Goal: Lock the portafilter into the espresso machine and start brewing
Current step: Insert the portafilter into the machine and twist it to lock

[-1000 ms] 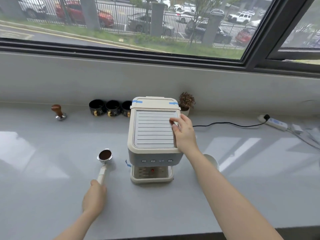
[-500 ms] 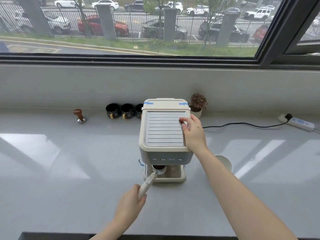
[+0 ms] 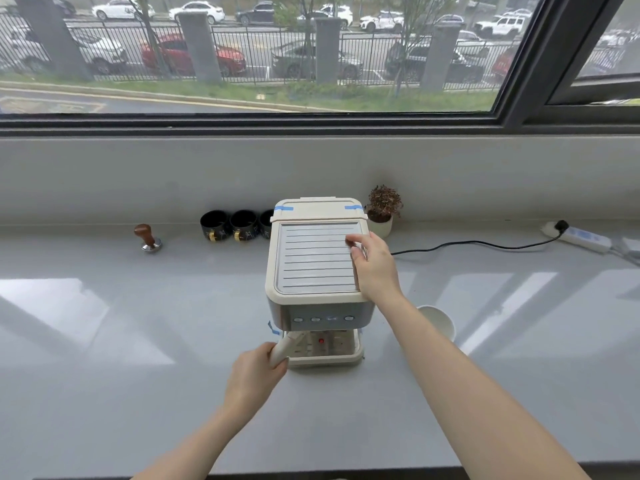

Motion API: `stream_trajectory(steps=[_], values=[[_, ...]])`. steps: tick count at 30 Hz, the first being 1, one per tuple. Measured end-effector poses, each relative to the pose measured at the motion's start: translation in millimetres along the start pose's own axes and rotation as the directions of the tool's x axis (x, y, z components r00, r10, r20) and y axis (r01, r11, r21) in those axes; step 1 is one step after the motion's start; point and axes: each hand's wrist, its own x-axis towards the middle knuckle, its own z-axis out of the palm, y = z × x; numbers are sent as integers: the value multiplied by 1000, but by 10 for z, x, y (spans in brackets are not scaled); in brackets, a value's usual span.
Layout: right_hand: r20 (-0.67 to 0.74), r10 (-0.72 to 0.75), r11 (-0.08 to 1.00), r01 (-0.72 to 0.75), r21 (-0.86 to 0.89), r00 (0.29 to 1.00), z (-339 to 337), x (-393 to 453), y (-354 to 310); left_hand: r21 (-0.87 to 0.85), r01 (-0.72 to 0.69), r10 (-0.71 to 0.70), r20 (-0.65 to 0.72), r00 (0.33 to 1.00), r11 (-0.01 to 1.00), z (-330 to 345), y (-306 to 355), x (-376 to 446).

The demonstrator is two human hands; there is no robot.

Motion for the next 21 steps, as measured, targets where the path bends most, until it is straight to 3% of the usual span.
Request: stream_trajectory(steps=[10, 21], values=[[2, 13, 1000, -13, 24, 1000, 7, 24, 24, -58, 8, -9, -15, 1000, 998, 4, 133, 168], [14, 27, 999, -27, 20, 1000, 9, 24, 33, 14, -121, 121, 35, 992, 993, -272, -81, 387]])
